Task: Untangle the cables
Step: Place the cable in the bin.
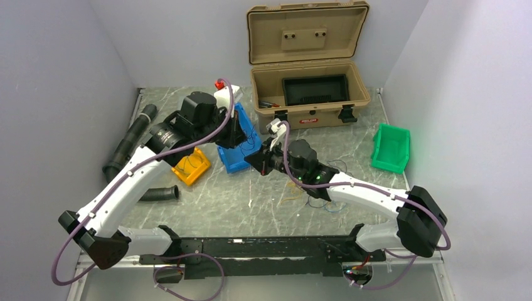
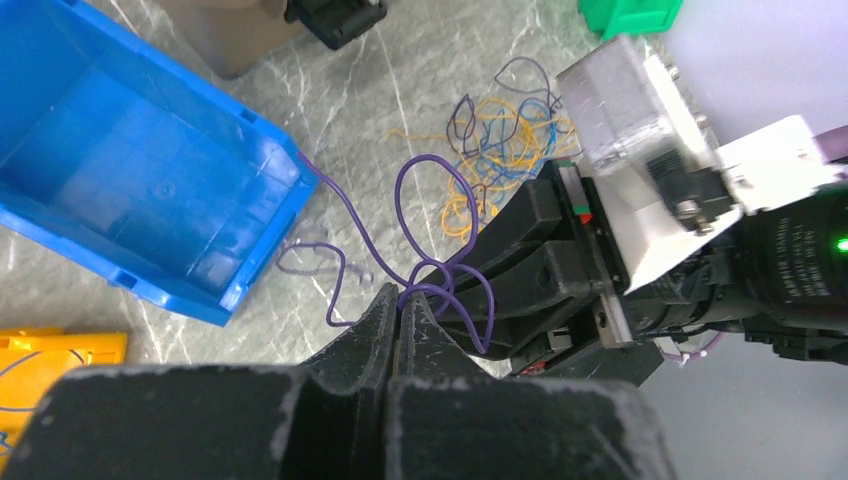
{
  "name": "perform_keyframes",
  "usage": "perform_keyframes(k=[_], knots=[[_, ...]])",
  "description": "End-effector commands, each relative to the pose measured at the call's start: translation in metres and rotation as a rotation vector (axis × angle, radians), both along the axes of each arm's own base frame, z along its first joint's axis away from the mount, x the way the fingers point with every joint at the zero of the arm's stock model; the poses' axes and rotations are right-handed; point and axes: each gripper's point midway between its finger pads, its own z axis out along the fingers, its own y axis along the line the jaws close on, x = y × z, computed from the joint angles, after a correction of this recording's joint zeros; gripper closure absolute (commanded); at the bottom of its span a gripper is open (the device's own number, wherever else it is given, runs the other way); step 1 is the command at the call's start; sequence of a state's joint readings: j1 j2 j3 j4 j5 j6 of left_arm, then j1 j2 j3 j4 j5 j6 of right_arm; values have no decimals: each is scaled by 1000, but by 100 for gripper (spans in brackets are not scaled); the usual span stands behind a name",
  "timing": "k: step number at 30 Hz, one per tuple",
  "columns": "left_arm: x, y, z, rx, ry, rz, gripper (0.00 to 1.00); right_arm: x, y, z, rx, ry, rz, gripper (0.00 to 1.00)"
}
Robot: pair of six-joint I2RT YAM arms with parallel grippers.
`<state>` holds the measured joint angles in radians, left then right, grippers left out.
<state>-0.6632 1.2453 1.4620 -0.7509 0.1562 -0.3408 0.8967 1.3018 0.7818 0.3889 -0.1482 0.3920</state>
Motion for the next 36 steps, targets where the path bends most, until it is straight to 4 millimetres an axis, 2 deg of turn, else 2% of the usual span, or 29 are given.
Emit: perform_keyframes(k=[1, 2, 3, 4, 5, 6, 7, 9, 12, 17, 21, 23, 24, 26, 28, 29, 30, 33, 34, 35, 36], knots=[[7, -5, 40, -56, -96, -18, 100, 9, -9, 24, 22, -44, -50, 100], [6, -7, 42, -60, -98, -27, 100, 10, -11, 24, 21, -46, -53, 100], [6, -9, 45, -64, -98, -39, 100, 10, -13, 23, 20, -48, -57, 90], [5, -11, 48, -69, -101, -50, 100, 11, -15, 23, 17, -48, -61, 70], [4, -12, 51, -76, -104, -59, 100, 9, -16, 21, 14, -49, -58, 43], [4, -13, 53, -81, -106, -64, 100, 8, -18, 21, 11, -51, -59, 29], [4, -14, 55, -86, -108, -68, 100, 7, -20, 18, 6, -50, -63, 21], [2, -15, 59, -96, -111, -76, 100, 4, -25, 14, 2, -46, -65, 13], [0, -17, 64, -110, -111, -86, 100, -1, -29, 3, -8, -25, -45, 9], [-3, -25, 73, -153, -108, -113, 100, -14, -12, -15, -38, 26, 89, 7], [-2, -29, 81, -175, -113, -125, 100, -13, -4, -27, -54, 59, 118, 12], [-3, -30, 85, -179, -114, -130, 100, -8, -5, -34, -71, 71, 83, 18], [-3, -30, 87, -183, -116, -131, 100, -6, -6, -36, -76, 73, 69, 25], [-3, -29, 89, -186, -120, -130, 100, -2, -8, -37, -74, 72, 46, 43], [-4, -29, 89, -184, -122, -129, 100, -2, -10, -32, -60, 64, 35, 75], [-3, -28, 87, -182, -120, -126, 100, -2, -12, -28, -45, 56, 30, 88], [-2, -29, 85, -179, -118, -124, 100, -3, -13, -23, -31, 48, 28, 96], [0, -31, 71, -166, -94, -127, 100, -8, -21, -6, 16, 17, 19, 100], [-8, -26, 79, -187, -117, -129, 100, -10, -25, 1, 29, 8, 14, 100], [0, -33, 61, -166, -80, -128, 100, -12, -28, 6, 40, 1, 12, 100], [2, -34, 54, -164, -68, -125, 100, -16, -32, 14, 57, -10, 12, 100]])
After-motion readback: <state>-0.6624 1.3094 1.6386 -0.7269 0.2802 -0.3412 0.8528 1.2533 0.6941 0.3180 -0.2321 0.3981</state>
